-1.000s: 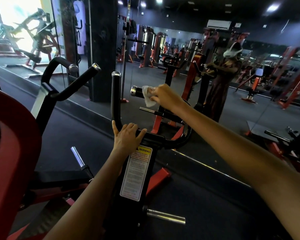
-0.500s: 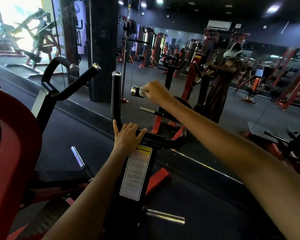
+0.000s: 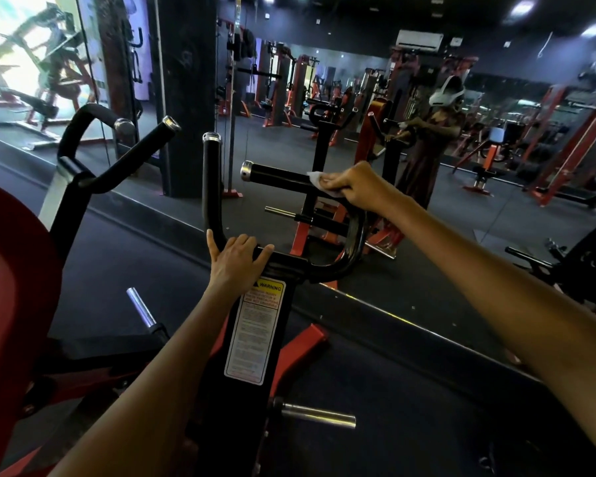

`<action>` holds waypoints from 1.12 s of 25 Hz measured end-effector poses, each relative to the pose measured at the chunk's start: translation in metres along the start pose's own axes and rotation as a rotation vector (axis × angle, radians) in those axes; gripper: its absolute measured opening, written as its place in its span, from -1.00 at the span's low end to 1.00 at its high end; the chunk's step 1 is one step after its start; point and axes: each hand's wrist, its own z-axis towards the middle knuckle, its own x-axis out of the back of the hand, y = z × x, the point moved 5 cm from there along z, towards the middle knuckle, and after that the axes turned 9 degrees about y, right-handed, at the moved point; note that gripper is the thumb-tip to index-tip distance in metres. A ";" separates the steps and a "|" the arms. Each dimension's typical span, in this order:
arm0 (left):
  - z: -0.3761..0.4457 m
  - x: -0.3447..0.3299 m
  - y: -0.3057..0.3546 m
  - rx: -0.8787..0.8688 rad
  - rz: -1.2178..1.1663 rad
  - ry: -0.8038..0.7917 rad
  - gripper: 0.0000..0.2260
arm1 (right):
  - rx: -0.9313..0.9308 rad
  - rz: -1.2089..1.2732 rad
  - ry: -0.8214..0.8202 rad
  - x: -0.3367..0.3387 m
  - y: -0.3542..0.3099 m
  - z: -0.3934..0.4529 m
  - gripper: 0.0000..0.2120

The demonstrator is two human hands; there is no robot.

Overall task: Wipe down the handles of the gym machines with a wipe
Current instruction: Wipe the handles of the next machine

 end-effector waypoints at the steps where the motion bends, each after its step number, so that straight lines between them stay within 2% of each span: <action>1: 0.000 0.000 0.000 0.006 -0.006 -0.005 -0.64 | -0.028 -0.001 0.038 0.002 0.008 -0.012 -0.70; 3: 0.001 0.000 0.000 0.015 -0.011 -0.022 -0.66 | -0.100 -0.018 0.100 -0.001 0.015 -0.039 -0.73; 7: 0.001 -0.001 0.002 0.023 -0.002 -0.031 -0.67 | -0.143 -0.293 0.030 -0.006 0.001 -0.083 -0.67; 9: 0.001 -0.002 0.002 0.023 -0.002 -0.023 -0.65 | -0.142 -0.277 0.099 0.008 -0.006 -0.068 -0.78; 11: 0.002 -0.002 0.002 0.021 0.010 -0.034 -0.62 | -0.090 -0.223 0.180 0.014 -0.010 -0.041 -0.79; 15: 0.004 -0.002 -0.001 0.017 0.022 -0.050 -0.61 | 0.015 -0.107 0.232 -0.002 -0.009 -0.026 -0.82; 18: 0.002 -0.001 -0.001 0.020 0.014 -0.038 -0.62 | -0.096 0.112 0.353 -0.005 0.007 -0.054 -0.72; 20: 0.002 -0.002 0.000 0.023 0.010 -0.034 -0.62 | -0.159 0.164 0.460 -0.006 0.011 -0.070 -0.70; 24: 0.001 -0.005 -0.001 0.022 0.001 -0.023 -0.60 | -0.335 0.158 0.657 -0.038 -0.002 -0.115 -0.74; 26: 0.001 -0.005 0.000 0.028 -0.004 -0.025 -0.60 | -0.449 0.130 0.688 -0.062 -0.016 -0.144 -0.73; 28: 0.002 -0.005 0.000 0.029 -0.001 -0.025 -0.60 | -0.444 0.118 0.683 -0.066 -0.027 -0.157 -0.75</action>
